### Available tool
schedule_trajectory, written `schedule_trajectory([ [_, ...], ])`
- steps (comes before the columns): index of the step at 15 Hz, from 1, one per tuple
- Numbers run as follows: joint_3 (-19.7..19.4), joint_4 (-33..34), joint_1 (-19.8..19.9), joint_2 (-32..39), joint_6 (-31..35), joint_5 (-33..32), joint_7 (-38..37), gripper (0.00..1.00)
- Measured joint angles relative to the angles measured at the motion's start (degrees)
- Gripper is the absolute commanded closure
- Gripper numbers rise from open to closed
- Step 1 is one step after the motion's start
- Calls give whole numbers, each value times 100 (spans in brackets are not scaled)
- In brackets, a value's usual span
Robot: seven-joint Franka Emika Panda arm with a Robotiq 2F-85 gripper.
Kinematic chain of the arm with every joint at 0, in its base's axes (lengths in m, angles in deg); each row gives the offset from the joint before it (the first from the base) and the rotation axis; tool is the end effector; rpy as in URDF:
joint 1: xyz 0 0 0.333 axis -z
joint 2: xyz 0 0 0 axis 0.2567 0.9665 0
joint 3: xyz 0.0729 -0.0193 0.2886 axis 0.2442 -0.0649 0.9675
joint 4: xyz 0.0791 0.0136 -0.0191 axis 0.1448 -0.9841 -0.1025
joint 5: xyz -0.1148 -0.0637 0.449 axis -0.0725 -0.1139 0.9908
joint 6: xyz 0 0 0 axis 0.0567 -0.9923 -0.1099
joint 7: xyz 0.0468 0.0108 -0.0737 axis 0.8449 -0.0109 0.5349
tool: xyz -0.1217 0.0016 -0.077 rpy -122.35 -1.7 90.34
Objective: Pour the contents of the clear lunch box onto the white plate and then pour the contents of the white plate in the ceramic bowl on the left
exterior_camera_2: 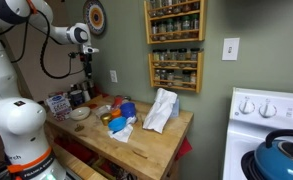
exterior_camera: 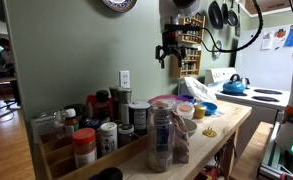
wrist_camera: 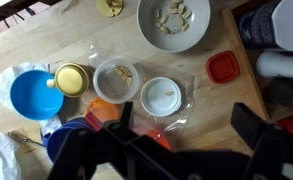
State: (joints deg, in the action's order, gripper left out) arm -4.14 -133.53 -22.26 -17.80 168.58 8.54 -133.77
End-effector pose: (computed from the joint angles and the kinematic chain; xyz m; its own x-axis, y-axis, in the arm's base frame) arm 0.5292 0.2801 0.3870 0.9141 -0.3954 -0.0902 -0.3926 -0.9185 0.0478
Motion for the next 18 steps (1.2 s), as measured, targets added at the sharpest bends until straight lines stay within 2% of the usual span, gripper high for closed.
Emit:
schedule_trajectory([
  [4,-242,-108,-78,468,27,86,-345,0],
  [8,-443,-297,-176,1038,360,306,-669,0],
  [14,-735,-719,-401,1554,1512,288,-1374,0],
  [18,-935,-1022,-497,1702,2013,255,-1753,0],
])
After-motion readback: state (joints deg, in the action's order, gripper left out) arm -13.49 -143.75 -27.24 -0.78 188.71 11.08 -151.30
